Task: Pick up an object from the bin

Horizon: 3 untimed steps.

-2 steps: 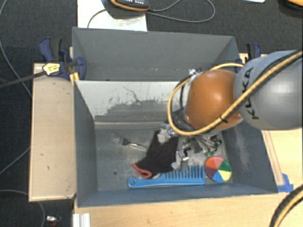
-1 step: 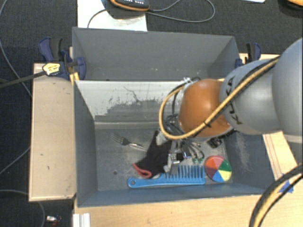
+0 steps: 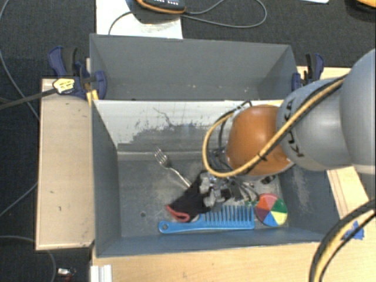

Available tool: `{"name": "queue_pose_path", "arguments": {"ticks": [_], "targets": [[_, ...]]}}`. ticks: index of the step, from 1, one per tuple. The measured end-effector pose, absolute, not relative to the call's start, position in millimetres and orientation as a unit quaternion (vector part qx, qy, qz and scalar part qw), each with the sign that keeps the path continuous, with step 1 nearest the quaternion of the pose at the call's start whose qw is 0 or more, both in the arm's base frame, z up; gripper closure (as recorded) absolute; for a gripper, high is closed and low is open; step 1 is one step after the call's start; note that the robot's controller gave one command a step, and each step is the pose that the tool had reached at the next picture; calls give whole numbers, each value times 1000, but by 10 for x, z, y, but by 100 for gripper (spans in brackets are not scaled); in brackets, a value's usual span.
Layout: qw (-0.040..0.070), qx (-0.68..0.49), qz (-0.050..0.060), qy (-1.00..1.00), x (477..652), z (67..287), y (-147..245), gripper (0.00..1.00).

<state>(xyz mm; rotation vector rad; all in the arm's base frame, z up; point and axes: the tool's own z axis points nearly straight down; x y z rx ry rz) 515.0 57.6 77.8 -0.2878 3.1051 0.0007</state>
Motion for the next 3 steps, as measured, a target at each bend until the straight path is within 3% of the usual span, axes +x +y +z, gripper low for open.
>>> {"name": "queue_pose_path", "arguments": {"ticks": [1,2,3], "targets": [[12,-92,0,996,5150,779,576,100],[9,-110,0,994,5188,1400,564,100],[7,-102,0,995,5155,2162,608,100]]}}
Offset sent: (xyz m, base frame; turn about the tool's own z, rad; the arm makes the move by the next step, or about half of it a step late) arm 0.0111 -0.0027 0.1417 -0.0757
